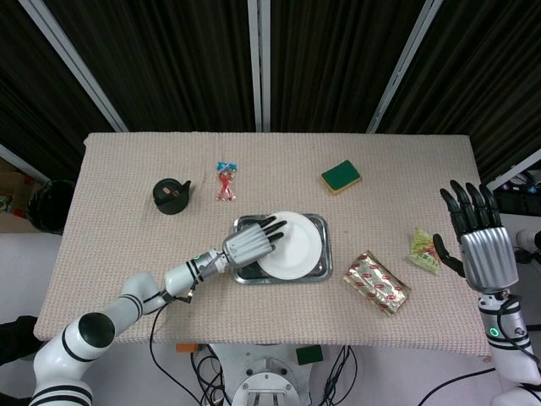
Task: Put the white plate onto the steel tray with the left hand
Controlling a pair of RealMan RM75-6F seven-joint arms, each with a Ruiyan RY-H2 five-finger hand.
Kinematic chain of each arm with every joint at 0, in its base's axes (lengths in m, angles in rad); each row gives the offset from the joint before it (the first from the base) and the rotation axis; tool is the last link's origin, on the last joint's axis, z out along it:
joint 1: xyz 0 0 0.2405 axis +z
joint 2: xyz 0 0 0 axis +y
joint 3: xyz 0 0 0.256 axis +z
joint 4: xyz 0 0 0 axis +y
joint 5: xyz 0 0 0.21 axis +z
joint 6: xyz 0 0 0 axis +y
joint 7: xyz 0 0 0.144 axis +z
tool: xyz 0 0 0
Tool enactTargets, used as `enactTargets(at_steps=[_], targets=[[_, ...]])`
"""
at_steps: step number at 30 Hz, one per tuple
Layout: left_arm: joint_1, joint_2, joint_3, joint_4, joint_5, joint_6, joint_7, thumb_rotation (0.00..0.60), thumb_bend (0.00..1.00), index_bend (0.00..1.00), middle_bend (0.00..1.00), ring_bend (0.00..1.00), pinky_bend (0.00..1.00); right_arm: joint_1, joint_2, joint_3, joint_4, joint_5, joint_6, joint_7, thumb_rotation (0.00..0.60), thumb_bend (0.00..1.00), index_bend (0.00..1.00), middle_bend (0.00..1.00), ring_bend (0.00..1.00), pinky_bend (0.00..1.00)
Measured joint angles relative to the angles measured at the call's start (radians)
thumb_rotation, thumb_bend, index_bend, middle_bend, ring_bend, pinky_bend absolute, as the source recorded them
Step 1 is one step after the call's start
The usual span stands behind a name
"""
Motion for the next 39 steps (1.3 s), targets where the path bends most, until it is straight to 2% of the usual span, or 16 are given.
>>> enactTargets(at_steps=[7,10,19,25,31,39], targets=[[0.0,0.002,0.018,0.019,-0.009,-0.002,-0.011,0.6,0.35,0.68,0.3,0.1,0.19,0.004,-0.007,-0.002,0.003,-0.002,-0.004,-0.003,0.6,0.39,0.0,0.0,0.0,0.0],[0.003,0.003,0.025,0.026,-0.014,-0.005,-0.015,0.6,0.35,0.64,0.3,0.1,0.19,0.003,-0.007,-0.002,0.002,-0.002,-0.004,-0.006,0.6,0.39,0.0,0.0,0.0,0.0],[-0.004,0.005,0.047,0.03,-0.007,0.015,-0.02,0.6,0.33,0.37,0.29,0.1,0.19,0.005,-0.011,-0.004,-0.006,-0.009,-0.006,-0.022,0.6,0.39,0.0,0.0,0.0,0.0],[-0.002,0.011,0.048,0.023,-0.019,0.005,-0.013,0.6,0.18,0.18,0.28,0.1,0.19,0.006,-0.012,-0.005,-0.011,-0.012,-0.006,-0.027,0.6,0.39,0.0,0.0,0.0,0.0],[0.0,0.025,0.049,0.001,-0.024,0.011,0.013,0.6,0.16,0.12,0.28,0.1,0.19,0.005,-0.01,-0.005,-0.013,-0.013,-0.004,-0.028,0.6,0.39,0.0,0.0,0.0,0.0],[0.003,0.054,0.049,-0.028,-0.03,0.022,0.041,0.6,0.16,0.11,0.28,0.1,0.19,0.002,-0.006,-0.005,-0.02,-0.018,0.002,-0.032,0.6,0.39,0.0,0.0,0.0,0.0]])
